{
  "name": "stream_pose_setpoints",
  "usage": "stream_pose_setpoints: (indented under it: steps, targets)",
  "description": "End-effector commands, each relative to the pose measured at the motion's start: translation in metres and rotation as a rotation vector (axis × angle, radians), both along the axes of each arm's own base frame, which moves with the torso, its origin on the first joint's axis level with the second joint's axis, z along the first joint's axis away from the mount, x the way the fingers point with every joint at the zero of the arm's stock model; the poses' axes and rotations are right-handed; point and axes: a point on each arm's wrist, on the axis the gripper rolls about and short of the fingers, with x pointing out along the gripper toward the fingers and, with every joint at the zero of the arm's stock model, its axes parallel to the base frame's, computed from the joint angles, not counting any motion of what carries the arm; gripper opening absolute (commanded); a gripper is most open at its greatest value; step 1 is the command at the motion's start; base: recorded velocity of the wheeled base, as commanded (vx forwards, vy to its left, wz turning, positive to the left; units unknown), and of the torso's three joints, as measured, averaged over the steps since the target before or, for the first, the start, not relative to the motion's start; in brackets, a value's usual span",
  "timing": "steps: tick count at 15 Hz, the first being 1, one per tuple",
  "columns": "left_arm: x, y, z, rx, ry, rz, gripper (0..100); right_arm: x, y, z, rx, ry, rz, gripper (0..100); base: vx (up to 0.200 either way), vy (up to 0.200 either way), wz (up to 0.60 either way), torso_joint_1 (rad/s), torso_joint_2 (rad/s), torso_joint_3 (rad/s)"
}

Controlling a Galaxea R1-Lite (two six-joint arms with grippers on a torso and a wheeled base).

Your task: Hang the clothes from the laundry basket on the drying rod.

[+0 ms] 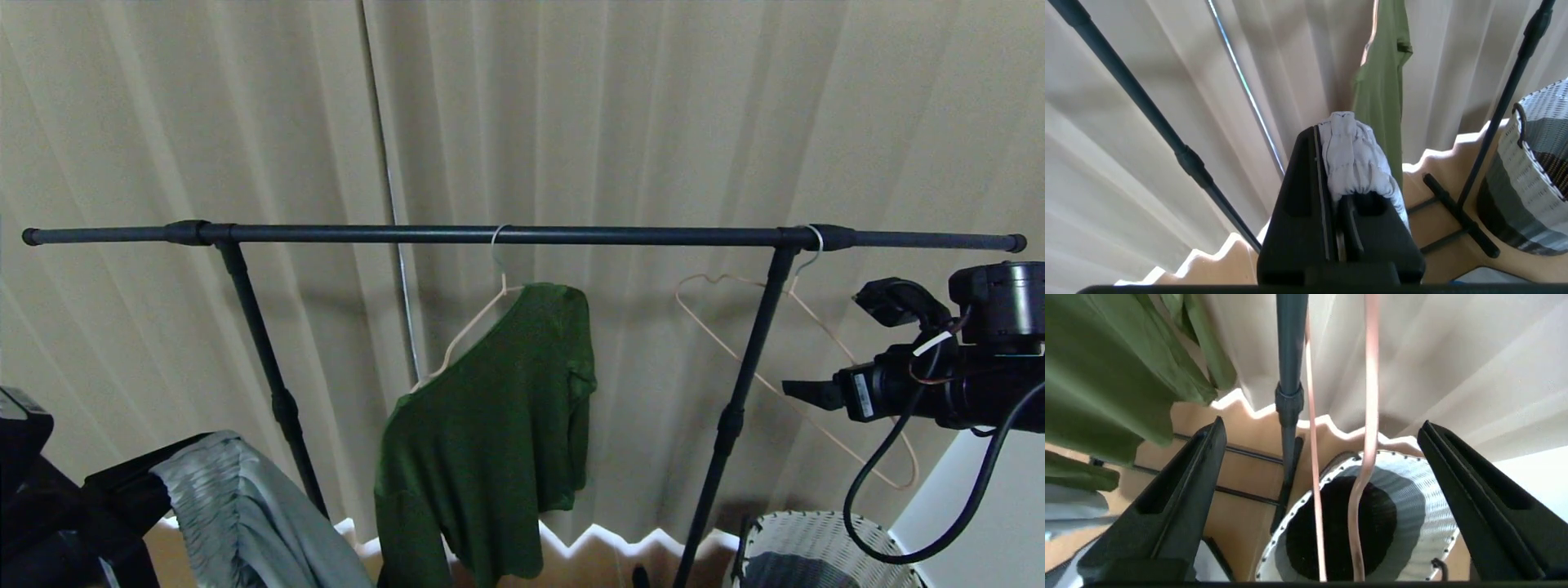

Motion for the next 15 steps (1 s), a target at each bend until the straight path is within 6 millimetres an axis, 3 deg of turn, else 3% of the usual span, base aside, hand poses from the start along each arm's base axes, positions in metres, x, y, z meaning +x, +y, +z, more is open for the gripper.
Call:
stream_pose_setpoints:
  steps: [1,10,11,15]
  targets:
    - [-0.0004,0.0001,0.0003,-0.001,-0.003,0.0,0,-0.0016,-0.0007,-0.0004,-0.017,-0.001,0.009,100,0.0,0.0,0.0,0.0,0.0,0.0]
    - [-0.0002,0.0,0.0001,-0.001,-0.001,0.0,0,0.0,-0.0021,0.0009,-0.031,-0.026,0.015,100,0.0,0.0,0.0,0.0,0.0,0.0]
    - [-0.0004,0.0001,0.0003,-0.001,-0.003,0.0,0,0.0008,-0.0026,0.0012,-0.033,-0.033,0.014,0,0.0,0.0,0.0,0.0,0.0,0.0]
    - [-0.0002,0.0,0.0001,-0.001,-0.001,0.0,0,-0.0003,-0.0034,0.0018,-0.044,-0.035,-0.004,0,0.0,0.0,0.0,0.0,0.0,0.0]
